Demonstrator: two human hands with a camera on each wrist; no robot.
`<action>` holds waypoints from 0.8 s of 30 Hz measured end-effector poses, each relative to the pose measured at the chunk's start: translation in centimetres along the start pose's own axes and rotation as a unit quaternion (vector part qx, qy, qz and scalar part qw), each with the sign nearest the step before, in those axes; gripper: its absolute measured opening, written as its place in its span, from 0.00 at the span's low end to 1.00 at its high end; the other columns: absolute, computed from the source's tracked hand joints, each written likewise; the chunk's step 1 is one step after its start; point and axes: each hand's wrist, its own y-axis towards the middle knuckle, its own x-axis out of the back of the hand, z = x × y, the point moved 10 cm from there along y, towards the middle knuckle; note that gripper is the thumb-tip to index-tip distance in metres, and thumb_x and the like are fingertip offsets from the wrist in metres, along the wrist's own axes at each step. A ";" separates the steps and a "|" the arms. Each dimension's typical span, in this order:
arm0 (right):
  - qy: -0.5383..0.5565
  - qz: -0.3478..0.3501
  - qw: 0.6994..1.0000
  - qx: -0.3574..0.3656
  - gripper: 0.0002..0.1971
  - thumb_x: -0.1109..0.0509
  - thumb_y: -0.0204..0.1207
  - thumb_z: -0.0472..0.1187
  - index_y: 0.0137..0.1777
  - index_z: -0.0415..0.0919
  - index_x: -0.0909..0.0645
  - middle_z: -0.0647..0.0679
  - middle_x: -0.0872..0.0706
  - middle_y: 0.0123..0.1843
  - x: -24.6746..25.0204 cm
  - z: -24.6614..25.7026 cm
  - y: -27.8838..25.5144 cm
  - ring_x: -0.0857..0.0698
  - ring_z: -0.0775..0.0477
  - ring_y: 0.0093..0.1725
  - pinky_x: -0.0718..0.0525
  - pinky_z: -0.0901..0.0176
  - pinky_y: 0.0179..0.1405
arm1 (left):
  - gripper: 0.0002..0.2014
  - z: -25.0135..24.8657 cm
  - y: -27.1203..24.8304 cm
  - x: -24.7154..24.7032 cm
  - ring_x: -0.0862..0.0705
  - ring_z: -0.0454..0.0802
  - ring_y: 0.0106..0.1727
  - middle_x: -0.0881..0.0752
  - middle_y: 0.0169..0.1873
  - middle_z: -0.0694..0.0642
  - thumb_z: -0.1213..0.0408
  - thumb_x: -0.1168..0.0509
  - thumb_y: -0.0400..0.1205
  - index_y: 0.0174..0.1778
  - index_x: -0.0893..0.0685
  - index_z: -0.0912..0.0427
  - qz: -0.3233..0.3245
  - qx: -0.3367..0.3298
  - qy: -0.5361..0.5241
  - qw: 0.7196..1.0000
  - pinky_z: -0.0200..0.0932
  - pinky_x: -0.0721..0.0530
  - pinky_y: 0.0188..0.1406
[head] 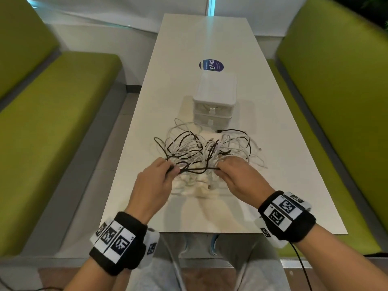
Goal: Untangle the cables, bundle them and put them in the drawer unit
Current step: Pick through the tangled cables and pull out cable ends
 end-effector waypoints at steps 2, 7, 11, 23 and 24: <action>-0.014 0.017 1.000 -0.001 0.20 0.51 0.85 0.52 0.44 0.41 0.24 0.46 0.16 0.40 -0.6 0.4 -0.2 0.19 0.41 0.44 0.20 0.48 0.55 | 0.14 -0.3 0.1 0.1 0.16 0.46 0.51 0.17 0.52 0.44 0.56 0.41 0.87 0.63 0.15 0.53 -0.005 0.008 0.020 1.000 0.42 0.21 0.46; -0.014 0.061 0.998 -0.016 0.21 0.55 0.84 0.54 0.47 0.44 0.24 0.44 0.15 0.43 -1.1 1.1 0.3 0.18 0.39 0.46 0.21 0.49 0.46 | 0.16 -8.3 -1.0 0.3 0.15 0.41 0.44 0.19 0.64 0.45 0.59 0.39 0.86 0.69 0.18 0.52 -0.045 -0.146 -0.009 0.988 0.42 0.14 0.39; -0.061 0.105 0.991 -0.047 0.22 0.53 0.83 0.51 0.61 0.41 0.22 0.42 0.14 0.54 -1.2 0.7 -0.3 0.17 0.39 0.54 0.18 0.45 0.49 | 0.18 -10.4 -1.7 0.0 0.14 0.41 0.49 0.20 0.70 0.48 0.64 0.37 0.84 0.70 0.18 0.55 -0.076 -0.198 -0.058 0.975 0.37 0.14 0.42; -0.003 0.126 0.992 -0.013 0.14 0.43 0.85 0.45 0.55 0.38 0.19 0.42 0.14 0.50 -2.1 2.1 -1.0 0.17 0.42 0.50 0.19 0.48 0.50 | 0.19 -7.8 -1.8 -3.7 0.13 0.50 0.39 0.15 0.51 0.51 0.58 0.46 0.83 0.67 0.17 0.56 -0.033 -0.146 0.012 0.989 0.46 0.14 0.34; 0.001 0.118 0.993 -0.024 0.14 0.43 0.85 0.46 0.55 0.39 0.20 0.43 0.15 0.48 -2.1 1.8 -0.9 0.18 0.42 0.49 0.20 0.47 0.48 | 0.19 -7.6 -1.6 -3.5 0.14 0.51 0.36 0.16 0.47 0.52 0.57 0.46 0.83 0.64 0.16 0.57 -0.035 -0.142 0.019 0.989 0.46 0.15 0.31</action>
